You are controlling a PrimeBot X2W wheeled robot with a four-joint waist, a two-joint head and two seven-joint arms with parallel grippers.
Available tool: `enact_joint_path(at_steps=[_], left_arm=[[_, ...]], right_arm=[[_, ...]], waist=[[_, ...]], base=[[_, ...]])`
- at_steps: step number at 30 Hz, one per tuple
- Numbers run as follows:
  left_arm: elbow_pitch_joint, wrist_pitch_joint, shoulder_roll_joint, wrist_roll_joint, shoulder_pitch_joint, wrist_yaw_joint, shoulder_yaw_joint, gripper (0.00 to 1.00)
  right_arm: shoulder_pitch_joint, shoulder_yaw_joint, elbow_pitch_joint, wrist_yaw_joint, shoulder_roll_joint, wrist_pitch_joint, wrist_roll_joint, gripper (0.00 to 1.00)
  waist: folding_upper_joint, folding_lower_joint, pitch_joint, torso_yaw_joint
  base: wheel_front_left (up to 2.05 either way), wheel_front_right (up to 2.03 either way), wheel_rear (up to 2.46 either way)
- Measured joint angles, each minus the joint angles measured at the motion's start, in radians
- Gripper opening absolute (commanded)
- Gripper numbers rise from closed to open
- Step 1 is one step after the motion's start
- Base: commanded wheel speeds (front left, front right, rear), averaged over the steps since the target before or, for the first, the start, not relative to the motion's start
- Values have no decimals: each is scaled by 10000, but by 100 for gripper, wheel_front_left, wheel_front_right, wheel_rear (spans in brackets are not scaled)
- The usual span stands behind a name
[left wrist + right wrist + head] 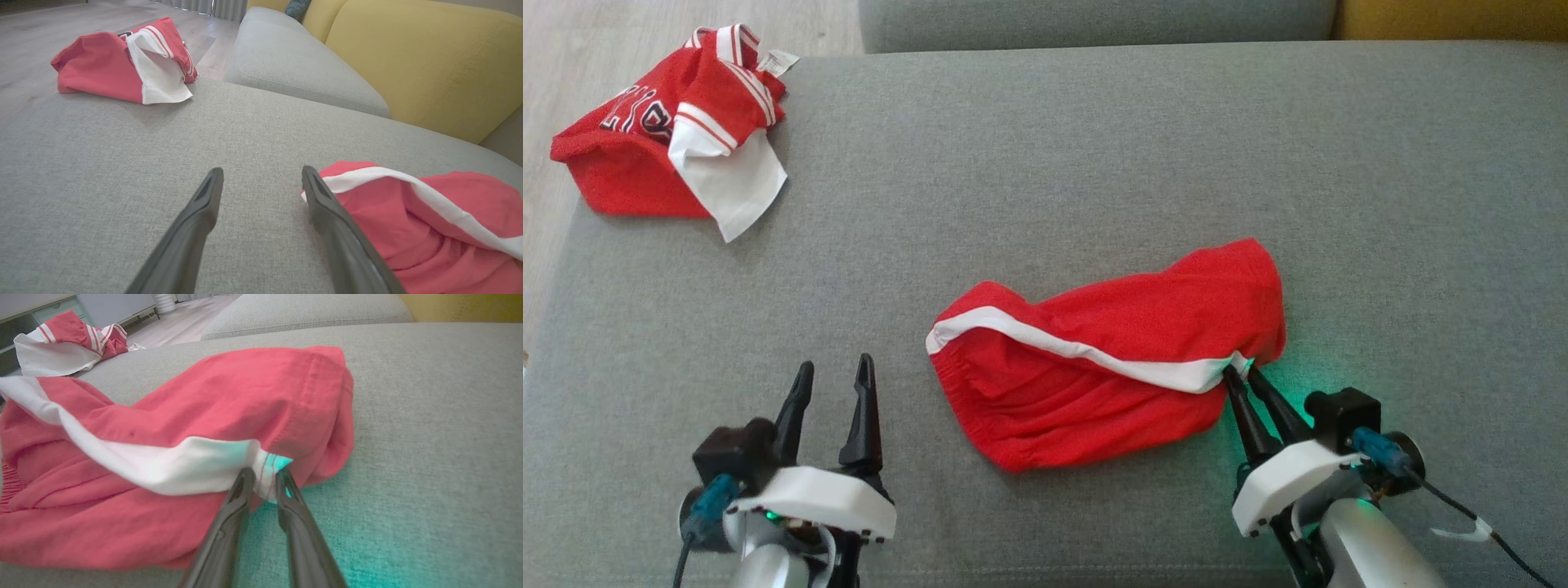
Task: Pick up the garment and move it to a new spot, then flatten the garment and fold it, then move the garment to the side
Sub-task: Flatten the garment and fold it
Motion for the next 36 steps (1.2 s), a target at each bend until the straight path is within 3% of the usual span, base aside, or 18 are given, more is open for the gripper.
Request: enact_joint_path(at_steps=[5, 8, 16, 26, 31, 36], left_arm=[[4, 0, -2, 0, 1, 0, 40, 100], [2, 0, -4, 0, 2, 0, 40, 100], [10, 0, -8, -31, 0, -19, -67, 100], [428, 67, -10, -984, -82, -487, -968, 100], [401, 706, -12, -1923, -432, -782, -1634, 100], [562, 1622, 4, -2056, -1000, -788, -1902, 100]], right_arm=[[58, -61, -267, 0, -2, 0, -6, 14], [158, -151, -587, 0, 0, 0, -23, 0], [560, -512, -1465, 0, 0, 0, -299, 0], [1150, -1858, -2054, 0, 0, 0, -1103, 0], [1363, -1931, -2046, 0, 6, 0, -1269, 0], [1363, -1910, -2044, 0, 6, 0, -1269, 0]], waist=[[0, 0, -49, -84], [0, 0, -78, -162], [0, 0, -175, -404], [0, 0, -293, -587], [0, 0, -303, -614], [0, 0, -322, -648]], base=[[0, 0, 0], [0, 0, 0], [0, 0, 0], [0, 0, 0], [0, 0, 0], [0, 0, 0]])
